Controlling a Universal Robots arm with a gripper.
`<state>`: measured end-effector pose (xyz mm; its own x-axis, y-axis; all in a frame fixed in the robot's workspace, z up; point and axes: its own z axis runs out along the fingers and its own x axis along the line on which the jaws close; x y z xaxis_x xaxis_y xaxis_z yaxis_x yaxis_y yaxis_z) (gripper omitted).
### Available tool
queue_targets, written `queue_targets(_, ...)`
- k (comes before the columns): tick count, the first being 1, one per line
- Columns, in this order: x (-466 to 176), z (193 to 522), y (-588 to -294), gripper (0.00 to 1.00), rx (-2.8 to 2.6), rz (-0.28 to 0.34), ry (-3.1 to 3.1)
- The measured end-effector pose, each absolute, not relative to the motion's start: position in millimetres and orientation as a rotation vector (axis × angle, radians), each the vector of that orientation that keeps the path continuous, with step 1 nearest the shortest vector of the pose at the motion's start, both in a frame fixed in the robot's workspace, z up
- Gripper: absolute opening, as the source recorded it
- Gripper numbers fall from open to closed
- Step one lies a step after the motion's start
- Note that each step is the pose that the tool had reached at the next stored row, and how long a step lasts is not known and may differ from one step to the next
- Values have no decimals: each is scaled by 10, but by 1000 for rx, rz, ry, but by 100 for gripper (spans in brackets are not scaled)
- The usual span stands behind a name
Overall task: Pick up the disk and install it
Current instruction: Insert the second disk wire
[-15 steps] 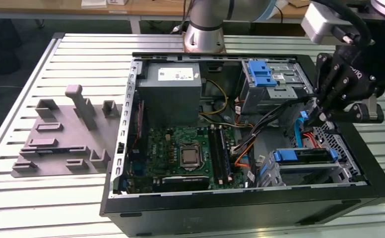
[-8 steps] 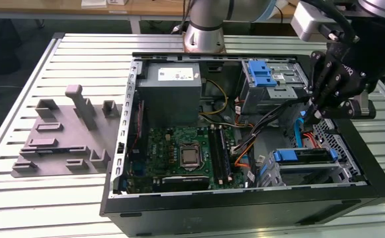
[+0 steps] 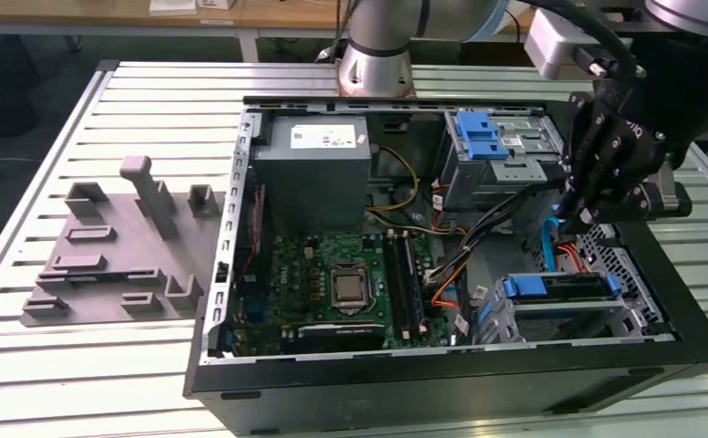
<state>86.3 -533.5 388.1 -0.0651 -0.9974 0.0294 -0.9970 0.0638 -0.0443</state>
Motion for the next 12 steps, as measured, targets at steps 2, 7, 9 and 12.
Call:
queue_targets(2,842,3869,-5330,25,-2140,-88,2283)
queue_targets(7,829,3838,-5286,31,-2137,-92,2283)
queue_targets(9,828,3832,-5258,31,-2136,-94,2285)
queue_targets(12,828,3815,-5234,31,-2133,-106,2289)
